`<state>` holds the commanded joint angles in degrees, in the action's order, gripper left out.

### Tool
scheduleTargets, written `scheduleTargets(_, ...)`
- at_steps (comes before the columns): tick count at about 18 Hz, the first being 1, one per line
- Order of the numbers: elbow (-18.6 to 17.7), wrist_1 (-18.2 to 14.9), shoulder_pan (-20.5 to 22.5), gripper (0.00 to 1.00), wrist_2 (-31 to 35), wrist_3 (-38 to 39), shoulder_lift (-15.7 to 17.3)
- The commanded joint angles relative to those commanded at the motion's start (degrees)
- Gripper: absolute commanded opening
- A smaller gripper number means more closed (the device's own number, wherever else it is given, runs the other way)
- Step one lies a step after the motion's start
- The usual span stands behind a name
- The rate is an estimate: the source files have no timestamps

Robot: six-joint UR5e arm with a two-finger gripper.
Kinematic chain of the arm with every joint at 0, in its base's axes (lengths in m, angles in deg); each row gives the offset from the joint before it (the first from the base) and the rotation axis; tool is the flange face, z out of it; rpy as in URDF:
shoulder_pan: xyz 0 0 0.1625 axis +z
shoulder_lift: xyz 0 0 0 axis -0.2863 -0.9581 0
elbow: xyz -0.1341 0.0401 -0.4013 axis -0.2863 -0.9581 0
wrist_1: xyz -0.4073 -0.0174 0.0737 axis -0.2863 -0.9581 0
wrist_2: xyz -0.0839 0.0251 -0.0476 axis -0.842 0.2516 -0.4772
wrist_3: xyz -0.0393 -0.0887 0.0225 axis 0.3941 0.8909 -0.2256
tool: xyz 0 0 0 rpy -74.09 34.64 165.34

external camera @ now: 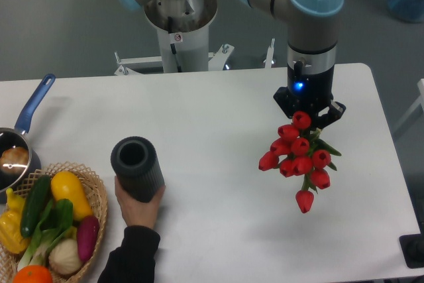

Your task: Place the flowers on the table

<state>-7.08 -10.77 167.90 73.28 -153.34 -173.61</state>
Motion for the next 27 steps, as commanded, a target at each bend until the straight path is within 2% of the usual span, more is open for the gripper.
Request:
scheduleTargets(5, -1.05, 0.18, 0.00, 0.03, 0.35, 0.09, -0.26)
scheduleTargets(9, -4.12, 0.44, -0.96, 0.03, 2.55, 0.62, -0.88)
scheduleTargets(11, -6.32, 0.35, -1.23, 0.03, 5.26, 0.62, -0.97)
scheduleTargets(15, -7.82, 0.44, -3.60, 0.04, 9.22, 0.79, -2.72)
scheduleTargets(19, -7.82, 0.70, -4.92, 0.17, 9.49, 2.98, -5.09)
scheduleTargets(21, -7.82, 0.70, -5.53, 0.27, 9.32, 3.08, -5.27)
scheduleTargets(23, -7.82, 0.53, -5.54, 0.47, 8.62, 3.08, -5.27)
scheduleTargets(24, -7.82, 0.53, -5.54, 0.63, 8.53, 3.16, -5.27)
scheduleTargets(25, -7.82, 0.53, -5.54, 0.93, 8.18, 3.16, -5.27)
scheduleTargets(26, -7.82, 0.62, -5.45, 1.00, 8.00, 3.16, -5.27)
scheduleTargets(27, -7.82, 0.70, -5.36, 1.00, 8.00, 3.16, -5.19)
